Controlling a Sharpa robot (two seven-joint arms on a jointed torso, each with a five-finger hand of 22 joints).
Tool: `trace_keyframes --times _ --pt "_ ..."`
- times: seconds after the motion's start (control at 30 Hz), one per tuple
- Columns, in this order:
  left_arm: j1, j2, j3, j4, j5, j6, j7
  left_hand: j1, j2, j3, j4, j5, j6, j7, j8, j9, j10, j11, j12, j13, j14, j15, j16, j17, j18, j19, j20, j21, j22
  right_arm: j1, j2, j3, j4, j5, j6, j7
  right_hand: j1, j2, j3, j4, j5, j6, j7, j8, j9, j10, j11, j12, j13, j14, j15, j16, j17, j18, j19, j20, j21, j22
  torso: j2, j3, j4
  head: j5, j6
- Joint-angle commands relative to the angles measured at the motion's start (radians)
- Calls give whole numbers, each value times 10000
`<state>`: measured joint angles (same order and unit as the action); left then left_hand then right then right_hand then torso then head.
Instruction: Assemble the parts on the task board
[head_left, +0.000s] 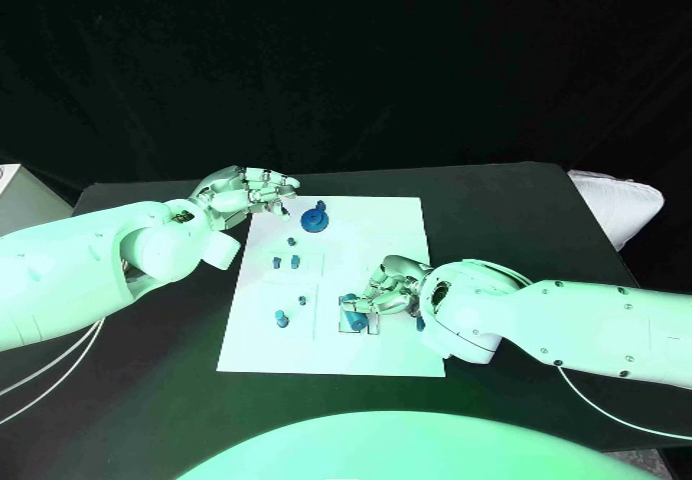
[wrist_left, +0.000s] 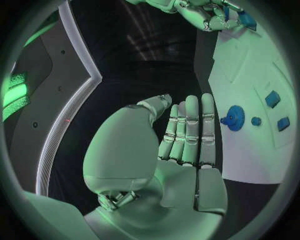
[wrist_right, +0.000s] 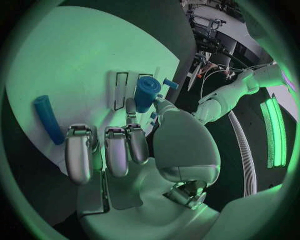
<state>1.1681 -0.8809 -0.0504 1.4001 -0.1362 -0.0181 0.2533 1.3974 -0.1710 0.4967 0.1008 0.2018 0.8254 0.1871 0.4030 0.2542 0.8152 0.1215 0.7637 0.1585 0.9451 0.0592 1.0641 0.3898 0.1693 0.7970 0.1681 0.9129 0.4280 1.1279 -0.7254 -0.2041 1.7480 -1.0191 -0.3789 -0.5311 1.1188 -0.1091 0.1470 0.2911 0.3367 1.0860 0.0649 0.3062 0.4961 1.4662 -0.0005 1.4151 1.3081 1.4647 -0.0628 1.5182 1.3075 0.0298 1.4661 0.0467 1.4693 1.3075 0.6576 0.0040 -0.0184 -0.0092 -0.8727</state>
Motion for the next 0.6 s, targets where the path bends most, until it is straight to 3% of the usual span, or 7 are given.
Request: trace_keyframes --times 0.03,0.13,0.2,0.3,0.6 --pt "4 13 7 21 13 84 54 -13 -30 17 65 36 -42 14 -52 -9 -25 56 -21 -9 0 48 -45 -4 138 71 -1 -14 -8 -27 34 -3 9 -125 33 8 -166 24 46 24 -70 -28 6 15 -26 411 -87 60 1598 884 -84 58 1895 -105 750 -89 39 2379 1 6 -3 -5 1" --pt "4 10 7 19 13 83 52 -13 -30 17 65 36 -42 14 -52 -9 -25 56 -21 -9 0 48 -45 -4 138 71 -1 -14 -8 -35 40 -3 23 -100 121 40 -334 32 19 21 -178 -28 2 35 -33 408 -89 45 1595 885 -85 59 1899 -103 746 -91 32 2377 1 6 -1 2 1" --pt "4 8 7 18 13 82 52 -13 -30 17 65 36 -42 14 -52 -9 -25 56 -21 -9 0 48 -45 -4 138 71 -1 -14 -8 -41 36 -3 45 -80 197 78 -728 30 -113 28 -576 -23 -2 82 -35 412 -91 38 1605 886 -86 62 1908 -104 745 -92 38 2377 -3 6 -2 5 1" --pt "4 7 7 18 13 85 52 -13 -30 17 65 36 -42 14 -52 -9 -25 56 -21 -9 0 48 -45 -4 138 71 -1 -14 -8 -46 9 -3 78 -69 276 115 -1048 -10 -332 20 -148 -43 -11 140 -30 413 -99 20 1611 885 -93 60 1910 -103 742 -99 40 2377 -7 4 -6 19 1" --pt "4 -15 7 19 13 82 52 -13 -30 17 65 36 -42 14 -52 -9 -25 56 -21 -9 0 48 -45 -4 138 71 -1 -14 -8 -55 -282 -3 257 -152 429 297 -1275 18 -492 26 -243 -51 -13 179 -25 414 -99 10 1615 886 -94 62 1917 -101 738 -98 33 2374 -3 4 0 60 1"
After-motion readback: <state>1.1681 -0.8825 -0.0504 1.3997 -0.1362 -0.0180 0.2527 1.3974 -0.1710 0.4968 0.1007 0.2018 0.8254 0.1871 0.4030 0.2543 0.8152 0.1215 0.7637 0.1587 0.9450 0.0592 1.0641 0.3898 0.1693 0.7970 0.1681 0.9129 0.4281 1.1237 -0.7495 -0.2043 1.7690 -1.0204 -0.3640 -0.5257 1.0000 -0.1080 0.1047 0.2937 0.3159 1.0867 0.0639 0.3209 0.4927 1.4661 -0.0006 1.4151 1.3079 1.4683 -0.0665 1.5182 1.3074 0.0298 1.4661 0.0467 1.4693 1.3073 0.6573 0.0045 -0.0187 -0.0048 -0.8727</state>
